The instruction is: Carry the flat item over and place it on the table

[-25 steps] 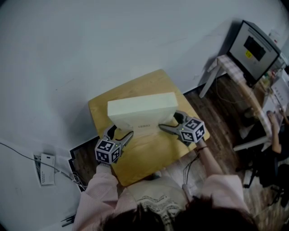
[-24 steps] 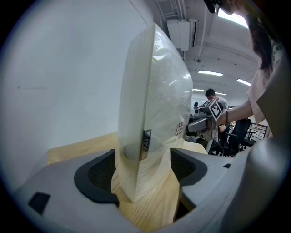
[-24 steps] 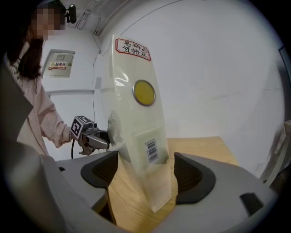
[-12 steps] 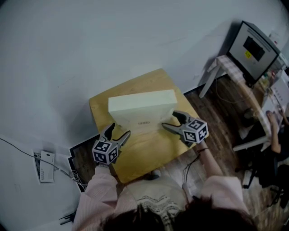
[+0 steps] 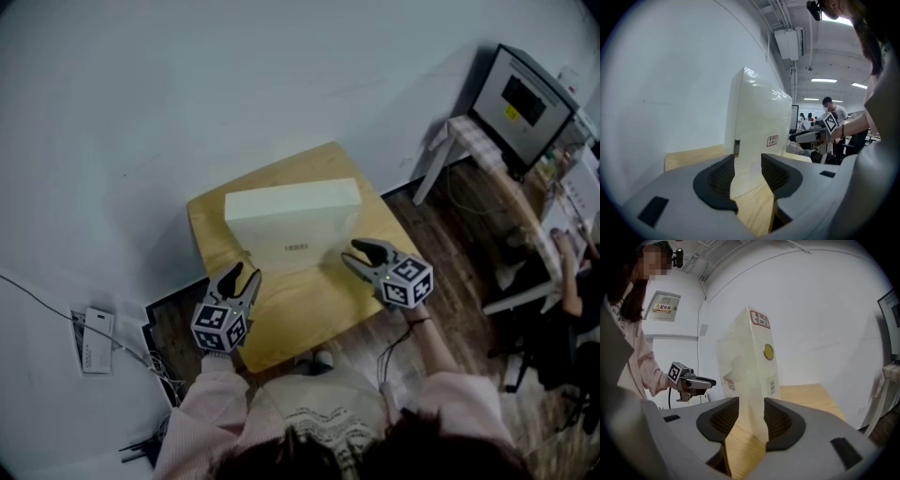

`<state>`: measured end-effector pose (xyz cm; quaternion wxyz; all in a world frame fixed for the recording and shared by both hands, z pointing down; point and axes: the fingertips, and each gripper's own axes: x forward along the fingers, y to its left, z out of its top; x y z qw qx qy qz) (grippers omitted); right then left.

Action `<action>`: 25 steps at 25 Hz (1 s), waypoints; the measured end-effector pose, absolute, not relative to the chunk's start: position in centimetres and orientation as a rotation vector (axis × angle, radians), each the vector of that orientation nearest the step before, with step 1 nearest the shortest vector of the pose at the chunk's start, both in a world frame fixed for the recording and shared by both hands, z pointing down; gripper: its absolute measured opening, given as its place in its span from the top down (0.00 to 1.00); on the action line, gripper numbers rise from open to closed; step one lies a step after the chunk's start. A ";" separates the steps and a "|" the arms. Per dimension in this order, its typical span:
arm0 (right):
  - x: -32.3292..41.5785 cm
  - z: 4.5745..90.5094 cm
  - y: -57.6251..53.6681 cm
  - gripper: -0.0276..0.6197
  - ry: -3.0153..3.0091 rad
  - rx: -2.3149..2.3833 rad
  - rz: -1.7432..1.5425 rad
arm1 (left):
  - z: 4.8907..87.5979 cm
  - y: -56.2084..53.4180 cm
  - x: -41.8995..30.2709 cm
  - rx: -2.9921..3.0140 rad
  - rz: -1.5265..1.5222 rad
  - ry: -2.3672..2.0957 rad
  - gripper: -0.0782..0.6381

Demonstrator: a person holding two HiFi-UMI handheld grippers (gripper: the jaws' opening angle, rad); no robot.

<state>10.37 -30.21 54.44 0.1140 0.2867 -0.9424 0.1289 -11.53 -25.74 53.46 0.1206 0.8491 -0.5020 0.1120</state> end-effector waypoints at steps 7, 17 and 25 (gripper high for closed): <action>9.1 52.2 -28.4 0.82 -2.852 0.851 0.344 | 51.6 -24.4 -10.1 2.538 0.278 -1.476 0.76; 7.5 49.9 -26.5 0.91 -2.905 0.882 0.278 | 50.0 -23.1 -8.8 2.616 0.236 -1.405 0.85; 5.9 48.0 -24.4 0.96 -2.947 0.930 0.256 | 49.0 -21.9 -8.5 2.687 0.261 -1.358 0.90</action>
